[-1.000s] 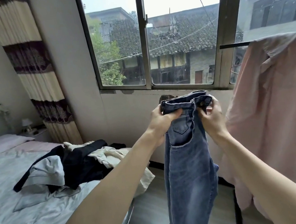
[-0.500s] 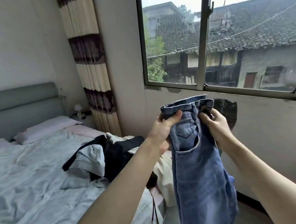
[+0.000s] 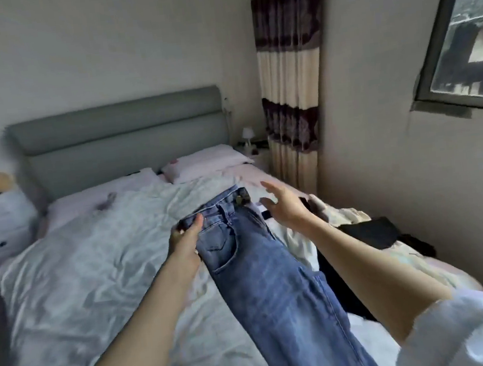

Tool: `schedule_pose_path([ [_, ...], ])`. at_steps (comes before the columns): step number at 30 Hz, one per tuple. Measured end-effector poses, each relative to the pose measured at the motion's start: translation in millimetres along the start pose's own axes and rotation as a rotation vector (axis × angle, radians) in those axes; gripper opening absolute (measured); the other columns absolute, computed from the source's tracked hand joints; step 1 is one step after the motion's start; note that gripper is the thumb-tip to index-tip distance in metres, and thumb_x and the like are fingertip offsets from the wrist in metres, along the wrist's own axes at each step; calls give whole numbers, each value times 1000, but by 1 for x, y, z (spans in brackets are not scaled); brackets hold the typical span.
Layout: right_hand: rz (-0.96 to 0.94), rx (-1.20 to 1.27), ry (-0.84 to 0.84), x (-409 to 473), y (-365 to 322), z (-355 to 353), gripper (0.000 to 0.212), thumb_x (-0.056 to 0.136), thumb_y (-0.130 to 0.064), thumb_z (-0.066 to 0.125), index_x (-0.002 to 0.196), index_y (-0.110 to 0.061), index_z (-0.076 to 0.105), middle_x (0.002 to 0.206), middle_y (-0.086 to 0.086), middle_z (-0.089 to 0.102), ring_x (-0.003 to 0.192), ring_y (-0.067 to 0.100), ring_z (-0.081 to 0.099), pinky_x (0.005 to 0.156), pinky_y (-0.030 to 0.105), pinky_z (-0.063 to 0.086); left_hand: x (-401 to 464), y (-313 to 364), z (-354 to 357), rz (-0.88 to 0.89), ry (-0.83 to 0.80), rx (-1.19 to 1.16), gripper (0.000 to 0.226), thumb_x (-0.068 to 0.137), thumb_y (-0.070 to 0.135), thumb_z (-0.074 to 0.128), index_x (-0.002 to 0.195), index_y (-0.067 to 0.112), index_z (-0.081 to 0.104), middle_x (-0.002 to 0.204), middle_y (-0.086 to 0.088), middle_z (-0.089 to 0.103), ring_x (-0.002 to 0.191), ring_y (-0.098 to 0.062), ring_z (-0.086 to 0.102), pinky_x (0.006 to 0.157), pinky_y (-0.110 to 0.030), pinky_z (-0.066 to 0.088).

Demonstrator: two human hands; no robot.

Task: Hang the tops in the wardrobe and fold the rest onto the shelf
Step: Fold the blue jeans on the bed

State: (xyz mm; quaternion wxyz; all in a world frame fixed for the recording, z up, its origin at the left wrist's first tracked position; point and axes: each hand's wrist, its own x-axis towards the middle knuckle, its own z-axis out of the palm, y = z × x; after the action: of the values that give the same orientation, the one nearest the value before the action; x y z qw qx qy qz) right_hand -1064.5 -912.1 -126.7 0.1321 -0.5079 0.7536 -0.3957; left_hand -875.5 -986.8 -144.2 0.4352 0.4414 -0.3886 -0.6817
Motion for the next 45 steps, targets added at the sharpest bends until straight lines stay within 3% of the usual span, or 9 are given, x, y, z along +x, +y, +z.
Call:
schedule_pose_path([
  [4,37,-100,-152,28,46,92,47,98,-15,44,144,-15,37,146,14,39,131,30,40,103,36,36,92,-38,-73,-64,287,372,65,95,41,52,148,19,21,151,-10,31,132,-30,39,105,-49,34],
  [9,175,-220,-422,16,158,188,44,98,-13,39,142,-12,40,144,14,41,130,30,40,102,33,34,125,-163,-129,-208,267,629,60,97,35,50,147,18,23,152,-10,24,136,-29,31,105,-39,32],
  [13,177,-319,-472,-13,232,232,45,96,-15,40,140,-20,43,144,6,43,130,27,39,105,35,33,120,-250,-124,-187,87,931,54,98,23,48,145,7,29,151,-13,29,138,-27,29,110,-37,30],
  [21,74,-674,-740,-133,353,258,51,97,-32,36,148,-29,26,158,0,12,146,25,8,109,62,-5,84,-419,-93,22,-575,1858,61,95,45,39,150,32,15,160,-2,-2,146,-26,-8,114,-54,2],
  [26,216,-652,-480,-229,379,223,48,89,-34,36,130,-23,57,139,7,51,128,31,48,109,56,25,17,-467,-65,151,-693,1871,66,71,43,73,131,21,57,141,-16,48,130,-38,44,100,-70,27],
  [33,918,-269,-42,-332,387,179,46,86,-17,57,132,-12,49,135,3,51,127,24,46,97,42,35,-52,-481,-28,221,-1036,1838,75,73,42,72,141,26,44,153,-6,32,139,-38,30,103,-67,25],
  [35,1010,-223,-105,-351,406,167,42,86,-14,55,127,-17,49,132,0,50,127,21,41,97,37,31,-44,-489,-20,366,-1115,1831,67,91,36,51,150,30,21,160,1,3,146,-32,0,111,-63,5],
  [38,1048,-200,-200,-356,435,149,37,86,-14,50,122,-22,52,131,-1,50,130,19,35,98,36,30,-19,-494,4,578,-1167,1854,61,97,32,39,151,30,11,160,4,0,146,-27,-11,112,-59,-4],
  [45,879,-399,-355,-376,462,131,14,96,-21,43,95,-13,55,107,6,57,108,26,49,93,36,32,16,-484,64,649,-1263,1837,23,98,30,45,117,21,55,112,2,50,116,-21,44,112,-41,11],
])
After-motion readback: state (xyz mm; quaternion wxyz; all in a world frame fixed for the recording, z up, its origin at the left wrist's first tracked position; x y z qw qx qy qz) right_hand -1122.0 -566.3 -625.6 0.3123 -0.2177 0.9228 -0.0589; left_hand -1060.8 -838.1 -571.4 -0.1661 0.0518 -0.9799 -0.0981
